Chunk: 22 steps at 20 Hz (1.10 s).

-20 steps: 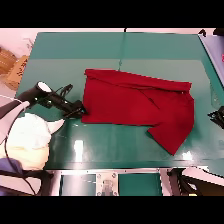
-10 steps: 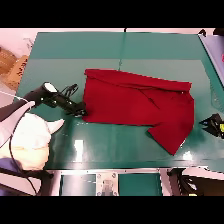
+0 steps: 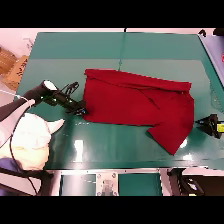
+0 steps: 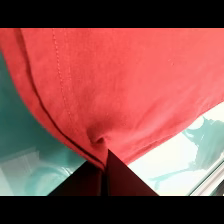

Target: Fold the shirts.

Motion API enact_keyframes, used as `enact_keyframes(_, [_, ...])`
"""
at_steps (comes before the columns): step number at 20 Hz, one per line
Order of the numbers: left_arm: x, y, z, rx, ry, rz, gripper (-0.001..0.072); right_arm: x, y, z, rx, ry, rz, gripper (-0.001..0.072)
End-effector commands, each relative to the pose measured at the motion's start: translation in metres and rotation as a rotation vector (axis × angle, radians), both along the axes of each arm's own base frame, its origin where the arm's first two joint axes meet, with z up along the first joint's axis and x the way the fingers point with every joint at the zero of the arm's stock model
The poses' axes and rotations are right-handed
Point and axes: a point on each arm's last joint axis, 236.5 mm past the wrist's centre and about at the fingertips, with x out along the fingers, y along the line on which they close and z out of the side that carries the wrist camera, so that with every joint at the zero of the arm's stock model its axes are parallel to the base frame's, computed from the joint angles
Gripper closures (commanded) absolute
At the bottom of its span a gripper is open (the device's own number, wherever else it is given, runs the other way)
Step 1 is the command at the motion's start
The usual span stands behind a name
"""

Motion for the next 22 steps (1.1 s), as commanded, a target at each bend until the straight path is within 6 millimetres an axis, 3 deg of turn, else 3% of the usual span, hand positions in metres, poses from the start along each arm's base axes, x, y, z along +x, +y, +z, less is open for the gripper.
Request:
enact_keyframes(1, [0.0,0.0,0.001,-0.002,-0.006,-0.007,0.0687,0.004,0.008,-0.013,0.046,-0.014,0.021,0.0287])
enact_keyframes(13, [0.0,-0.001,0.001,-0.003,-0.005,-0.007,0.0688,-0.019,0.026,-0.026,0.085,0.042,0.08,0.0288])
enact_keyframes(17, [-0.001,-0.001,0.001,-0.003,-0.003,-0.008,0.0687,-0.022,0.034,-0.022,0.122,0.047,0.095,0.0307])
enact_keyframes(19, [-0.002,-0.001,0.002,-0.006,0.003,-0.013,0.0688,-0.025,0.041,-0.018,0.151,0.05,0.108,0.0415])
enact_keyframes(22, [-0.008,-0.002,0.003,-0.012,0.019,-0.031,0.0688,-0.031,0.054,-0.008,0.225,0.066,0.128,0.0652])
